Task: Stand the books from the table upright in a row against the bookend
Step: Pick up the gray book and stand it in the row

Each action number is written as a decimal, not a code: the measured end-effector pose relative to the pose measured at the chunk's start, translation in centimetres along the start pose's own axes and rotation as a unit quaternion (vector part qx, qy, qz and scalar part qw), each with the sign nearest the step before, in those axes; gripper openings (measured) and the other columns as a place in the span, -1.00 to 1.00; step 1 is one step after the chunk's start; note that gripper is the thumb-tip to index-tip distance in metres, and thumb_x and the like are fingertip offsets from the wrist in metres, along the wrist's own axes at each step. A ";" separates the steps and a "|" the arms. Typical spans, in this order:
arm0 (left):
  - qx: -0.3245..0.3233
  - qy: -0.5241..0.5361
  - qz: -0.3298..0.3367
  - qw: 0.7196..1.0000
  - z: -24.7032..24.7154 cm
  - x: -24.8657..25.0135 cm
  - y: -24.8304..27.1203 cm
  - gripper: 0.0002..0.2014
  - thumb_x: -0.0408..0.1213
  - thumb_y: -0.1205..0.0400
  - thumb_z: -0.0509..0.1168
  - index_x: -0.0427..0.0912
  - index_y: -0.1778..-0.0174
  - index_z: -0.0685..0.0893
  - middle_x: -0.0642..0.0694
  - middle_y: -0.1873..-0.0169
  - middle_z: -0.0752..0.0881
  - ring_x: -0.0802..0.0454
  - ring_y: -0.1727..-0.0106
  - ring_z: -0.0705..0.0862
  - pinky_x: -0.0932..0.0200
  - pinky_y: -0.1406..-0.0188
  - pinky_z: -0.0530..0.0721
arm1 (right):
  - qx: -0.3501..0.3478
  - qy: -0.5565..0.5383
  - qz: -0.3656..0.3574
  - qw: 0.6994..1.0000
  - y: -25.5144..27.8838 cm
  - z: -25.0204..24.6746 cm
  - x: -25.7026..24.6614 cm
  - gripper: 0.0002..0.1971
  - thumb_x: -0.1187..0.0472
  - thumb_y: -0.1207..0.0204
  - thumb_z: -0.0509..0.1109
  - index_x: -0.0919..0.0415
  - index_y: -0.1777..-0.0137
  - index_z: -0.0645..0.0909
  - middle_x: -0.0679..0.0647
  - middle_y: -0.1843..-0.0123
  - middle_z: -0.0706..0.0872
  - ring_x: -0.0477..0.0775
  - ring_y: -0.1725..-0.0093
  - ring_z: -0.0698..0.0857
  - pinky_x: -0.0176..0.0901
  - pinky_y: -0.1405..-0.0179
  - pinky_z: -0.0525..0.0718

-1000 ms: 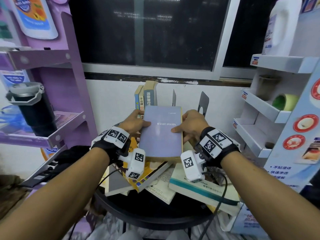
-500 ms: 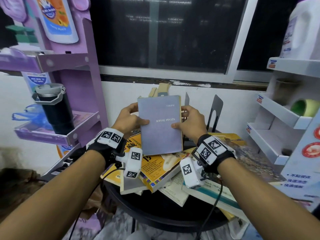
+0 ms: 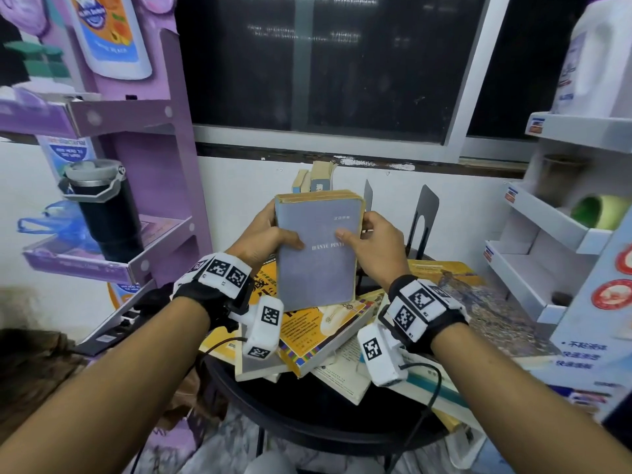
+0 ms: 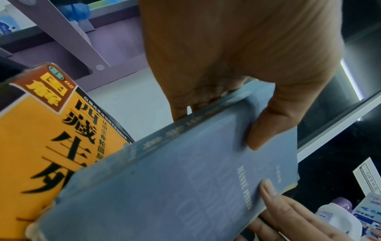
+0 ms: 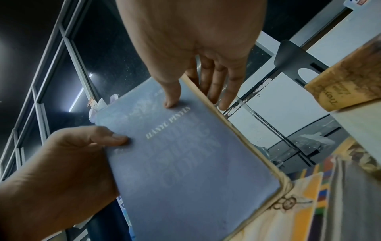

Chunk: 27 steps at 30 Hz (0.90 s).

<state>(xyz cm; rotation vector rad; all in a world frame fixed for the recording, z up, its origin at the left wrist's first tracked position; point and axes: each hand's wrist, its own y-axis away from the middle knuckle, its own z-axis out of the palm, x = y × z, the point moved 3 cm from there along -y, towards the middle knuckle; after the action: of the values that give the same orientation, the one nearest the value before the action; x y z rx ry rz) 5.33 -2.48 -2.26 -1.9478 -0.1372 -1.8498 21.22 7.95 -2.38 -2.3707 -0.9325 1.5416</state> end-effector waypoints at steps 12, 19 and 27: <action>-0.024 0.052 -0.029 0.998 -1.4 1.0 2.0 -0.49 -0.06 -0.45 0.28 -0.13 -0.32 0.65 -0.10 -0.02 0.69 -0.02 0.08 0.72 0.06 0.12 0.75 | 0.021 -0.039 0.025 0.999 -0.8 0.5 -0.6 -0.74 0.23 -0.39 0.61 0.10 -0.02 0.64 -0.03 0.09 0.67 0.13 0.07 0.74 0.14 0.06 0.78; 0.005 0.006 -0.046 0.999 -1.0 0.9 0.3 -0.69 -0.15 -0.71 0.14 -0.11 -0.30 0.65 -0.20 -0.09 0.68 -0.04 -0.01 0.67 0.07 0.12 0.70 | -0.016 -0.116 0.037 0.992 0.2 0.3 -0.9 -0.75 0.19 -0.46 0.52 -0.01 -0.06 0.55 -0.02 0.01 0.77 -0.01 0.00 0.77 0.11 -0.09 0.77; -0.049 -0.055 -0.070 0.995 -0.2 1.3 -0.8 -0.64 -0.28 -0.76 -0.03 0.00 -0.45 0.46 0.07 -0.15 0.74 0.16 -0.17 0.67 0.12 -0.04 0.62 | -0.190 -0.126 0.006 0.974 2.0 0.3 -1.4 0.03 -0.33 -0.07 0.59 -0.01 -0.57 0.37 -0.09 -0.49 0.55 -0.14 -0.41 0.57 0.00 -0.45 0.55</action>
<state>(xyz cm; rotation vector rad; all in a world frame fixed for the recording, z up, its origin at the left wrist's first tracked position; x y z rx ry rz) 4.98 -2.18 -0.81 -2.1577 -0.2261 -1.8679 21.42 5.51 -2.32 -2.4590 -1.3826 1.8420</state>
